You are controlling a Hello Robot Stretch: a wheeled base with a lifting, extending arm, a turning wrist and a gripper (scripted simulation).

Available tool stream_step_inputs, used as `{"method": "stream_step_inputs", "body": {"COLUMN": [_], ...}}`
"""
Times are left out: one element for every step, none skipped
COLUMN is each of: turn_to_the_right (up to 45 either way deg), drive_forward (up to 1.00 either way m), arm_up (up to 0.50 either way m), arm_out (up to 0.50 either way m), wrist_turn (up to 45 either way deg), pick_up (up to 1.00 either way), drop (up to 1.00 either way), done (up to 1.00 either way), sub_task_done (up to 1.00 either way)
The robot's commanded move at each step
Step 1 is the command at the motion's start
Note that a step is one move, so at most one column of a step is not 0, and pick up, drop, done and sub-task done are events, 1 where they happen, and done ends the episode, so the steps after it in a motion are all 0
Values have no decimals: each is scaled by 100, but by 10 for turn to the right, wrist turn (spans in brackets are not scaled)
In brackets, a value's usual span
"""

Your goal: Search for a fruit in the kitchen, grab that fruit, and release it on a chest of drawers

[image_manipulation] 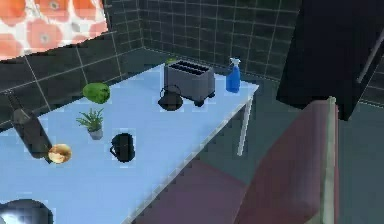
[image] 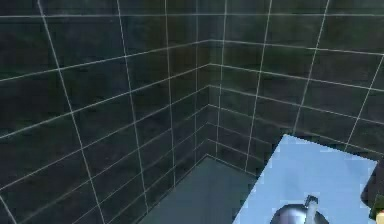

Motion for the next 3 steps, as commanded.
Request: {"method": "stream_step_inputs", "body": {"turn_to_the_right": [-330, 0, 0], "drive_forward": [0, 0, 0], "arm_up": [0, 50, 36], "arm_out": [0, 0, 0], "wrist_turn": [0, 0, 0], "pick_up": [0, 0, 0], "drop": [0, 0, 0], "done": [0, 0, 0], "sub_task_done": [0, 0, 0]}}
